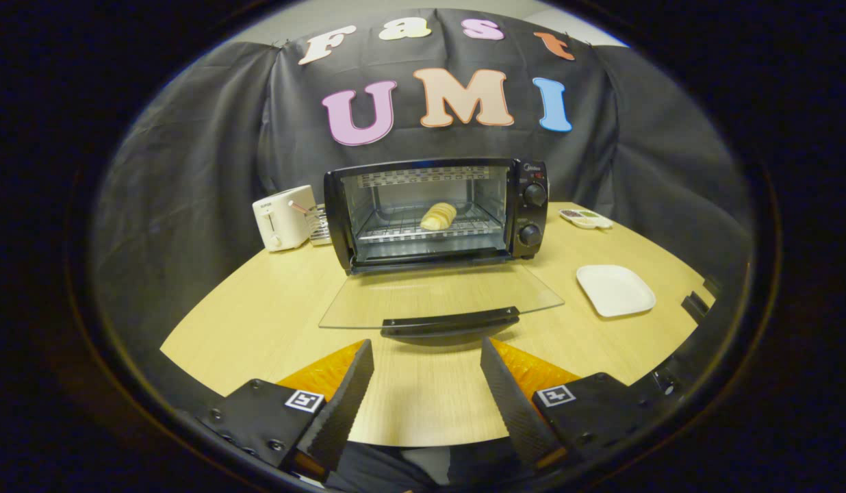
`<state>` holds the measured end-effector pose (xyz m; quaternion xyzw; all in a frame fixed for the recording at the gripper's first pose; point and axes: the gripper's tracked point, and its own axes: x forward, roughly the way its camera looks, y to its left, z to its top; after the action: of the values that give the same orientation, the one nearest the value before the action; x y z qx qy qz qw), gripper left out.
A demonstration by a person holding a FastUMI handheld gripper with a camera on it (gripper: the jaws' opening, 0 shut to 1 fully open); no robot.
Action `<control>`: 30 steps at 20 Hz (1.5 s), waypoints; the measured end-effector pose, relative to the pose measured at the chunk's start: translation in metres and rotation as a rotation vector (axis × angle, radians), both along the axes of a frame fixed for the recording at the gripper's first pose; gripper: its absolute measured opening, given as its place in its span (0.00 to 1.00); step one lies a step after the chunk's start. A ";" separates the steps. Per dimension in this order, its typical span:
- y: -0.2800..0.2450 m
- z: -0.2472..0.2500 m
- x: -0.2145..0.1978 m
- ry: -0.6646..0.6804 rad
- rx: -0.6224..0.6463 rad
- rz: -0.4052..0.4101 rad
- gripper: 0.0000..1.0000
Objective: Open the toaster oven, put the food inside, and close the toaster oven door.
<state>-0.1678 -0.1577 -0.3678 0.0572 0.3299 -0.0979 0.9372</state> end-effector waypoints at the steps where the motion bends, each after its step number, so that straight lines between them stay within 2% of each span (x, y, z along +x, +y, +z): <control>1: -0.006 -0.005 -0.003 0.017 -0.007 -0.011 0.97; 6: -0.016 -0.023 0.002 0.052 0.003 -0.017 0.97; 20: -0.003 -0.027 0.042 -0.003 0.050 0.087 0.97; 25: -0.010 -0.016 0.049 -0.035 0.042 0.079 0.96; 30: -0.020 -0.035 0.030 0.035 0.024 0.039 0.96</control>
<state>-0.1373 -0.1781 -0.4028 0.0601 0.3483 -0.0766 0.9323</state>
